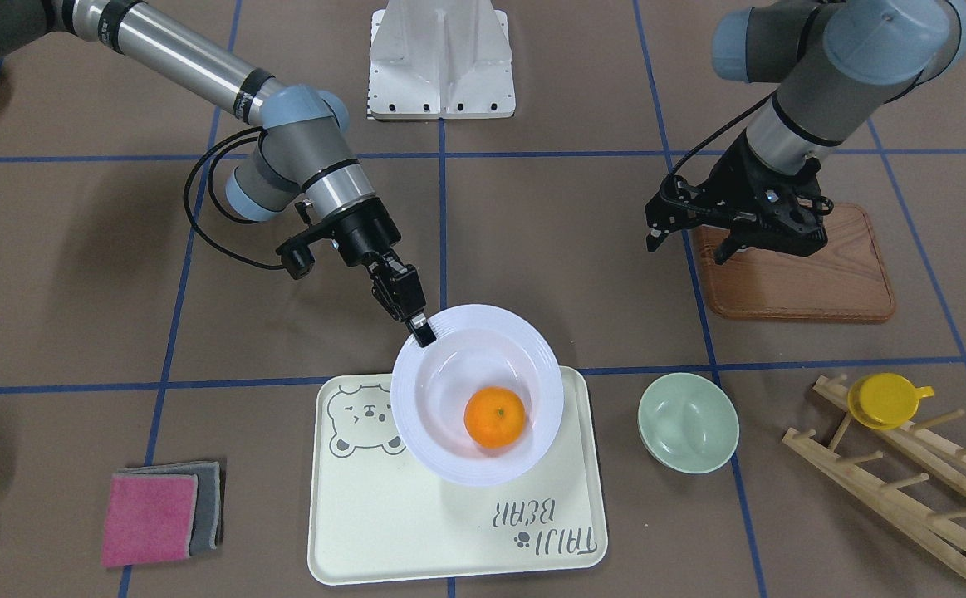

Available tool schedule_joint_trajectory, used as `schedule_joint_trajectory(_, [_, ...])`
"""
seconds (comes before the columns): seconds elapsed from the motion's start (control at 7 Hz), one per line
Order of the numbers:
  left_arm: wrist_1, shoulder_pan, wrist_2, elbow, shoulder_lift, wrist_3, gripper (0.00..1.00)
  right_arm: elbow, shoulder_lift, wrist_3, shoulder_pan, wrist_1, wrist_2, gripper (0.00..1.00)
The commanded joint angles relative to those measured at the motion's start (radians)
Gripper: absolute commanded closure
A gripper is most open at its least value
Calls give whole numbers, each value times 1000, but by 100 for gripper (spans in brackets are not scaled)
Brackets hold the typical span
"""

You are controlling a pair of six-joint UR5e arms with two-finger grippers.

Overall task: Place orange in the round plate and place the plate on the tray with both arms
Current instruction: 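Slide the plate with the right gripper onto the bear tray while the left gripper withdraws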

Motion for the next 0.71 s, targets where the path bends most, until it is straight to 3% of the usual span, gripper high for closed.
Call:
schedule_joint_trajectory(0.0, [0,1,1,0,1,0,4,-57,36,93,1,-131,-57,100])
schedule_joint_trajectory(0.14, [0,1,-1,0,1,0,4,-57,36,95,1,-133,-57,77])
schedule_joint_trajectory(0.29, [0,-1,-1,0,1,0,4,-56,32,91,1,-136,-55,20])
schedule_joint_trajectory(0.43, [0,-1,-1,0,1,0,4,-53,27,51,2,-151,-45,1])
schedule_joint_trajectory(0.57, [0,-5,-1,0,2,0,4,-18,23,-86,13,-218,15,0])
